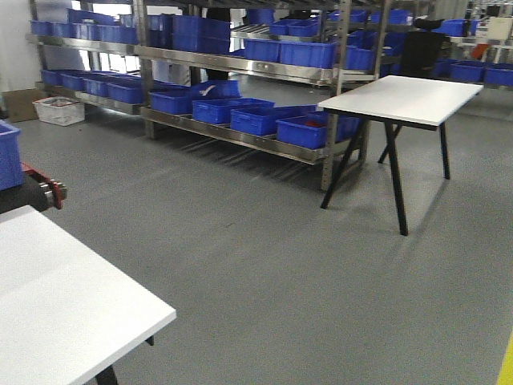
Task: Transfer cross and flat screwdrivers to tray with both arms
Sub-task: 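Drive the base away from the table holding both screwdrivers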
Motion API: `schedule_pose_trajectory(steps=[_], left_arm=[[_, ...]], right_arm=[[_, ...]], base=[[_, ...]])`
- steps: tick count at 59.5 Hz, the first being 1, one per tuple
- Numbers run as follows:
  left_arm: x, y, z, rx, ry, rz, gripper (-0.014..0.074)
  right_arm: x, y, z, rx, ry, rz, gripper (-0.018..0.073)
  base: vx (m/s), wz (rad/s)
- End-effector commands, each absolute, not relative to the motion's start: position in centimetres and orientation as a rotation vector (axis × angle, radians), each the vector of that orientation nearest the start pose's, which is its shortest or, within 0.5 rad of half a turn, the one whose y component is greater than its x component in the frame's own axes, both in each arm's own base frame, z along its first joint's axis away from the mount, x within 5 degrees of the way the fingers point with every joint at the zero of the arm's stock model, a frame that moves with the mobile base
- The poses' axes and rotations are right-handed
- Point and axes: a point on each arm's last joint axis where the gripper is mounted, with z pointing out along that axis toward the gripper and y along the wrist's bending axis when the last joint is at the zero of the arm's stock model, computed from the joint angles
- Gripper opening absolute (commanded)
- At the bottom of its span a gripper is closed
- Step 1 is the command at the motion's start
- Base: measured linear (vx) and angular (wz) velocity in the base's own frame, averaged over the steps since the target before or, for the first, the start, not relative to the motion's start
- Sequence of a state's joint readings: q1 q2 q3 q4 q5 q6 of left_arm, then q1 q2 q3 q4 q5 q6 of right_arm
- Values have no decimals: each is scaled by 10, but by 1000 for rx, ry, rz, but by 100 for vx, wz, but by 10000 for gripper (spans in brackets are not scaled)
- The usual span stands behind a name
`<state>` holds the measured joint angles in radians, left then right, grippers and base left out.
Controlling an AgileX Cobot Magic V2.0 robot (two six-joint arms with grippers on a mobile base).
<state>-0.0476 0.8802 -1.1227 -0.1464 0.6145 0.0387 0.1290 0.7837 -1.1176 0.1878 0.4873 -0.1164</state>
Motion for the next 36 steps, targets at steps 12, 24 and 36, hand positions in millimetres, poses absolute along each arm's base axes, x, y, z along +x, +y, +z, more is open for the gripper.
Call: schedule_pose_trajectory(steps=[12, 24, 36], left_arm=[[163, -16, 461, 8, 1723, -189, 0], [163, -16, 461, 8, 1723, -189, 0], [163, -16, 461, 8, 1723, -189, 0]], right_arm=[[131, 23, 486, -108, 1491, 204, -8], [131, 23, 486, -108, 1491, 204, -8], [131, 23, 486, -108, 1491, 204, -8]], base=[[-13, -48], [-11, -42], [-7, -30]])
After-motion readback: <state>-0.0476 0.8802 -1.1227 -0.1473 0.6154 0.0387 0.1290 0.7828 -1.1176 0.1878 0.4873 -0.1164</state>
